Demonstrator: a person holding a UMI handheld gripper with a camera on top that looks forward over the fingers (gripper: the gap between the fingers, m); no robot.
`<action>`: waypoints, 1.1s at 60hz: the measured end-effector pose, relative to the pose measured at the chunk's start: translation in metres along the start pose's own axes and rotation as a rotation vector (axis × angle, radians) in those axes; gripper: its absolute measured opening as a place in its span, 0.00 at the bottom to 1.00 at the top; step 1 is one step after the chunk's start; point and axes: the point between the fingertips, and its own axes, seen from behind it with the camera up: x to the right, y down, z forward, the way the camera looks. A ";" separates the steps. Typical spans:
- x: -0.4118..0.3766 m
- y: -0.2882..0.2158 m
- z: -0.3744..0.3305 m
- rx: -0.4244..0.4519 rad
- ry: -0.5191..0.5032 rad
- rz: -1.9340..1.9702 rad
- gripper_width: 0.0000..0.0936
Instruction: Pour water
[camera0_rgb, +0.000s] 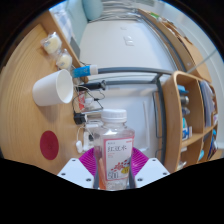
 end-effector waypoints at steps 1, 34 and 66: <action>-0.001 -0.006 0.003 0.007 0.000 -0.031 0.44; -0.026 -0.093 0.026 0.133 0.057 -0.801 0.45; 0.037 -0.054 0.016 0.095 0.074 0.100 0.47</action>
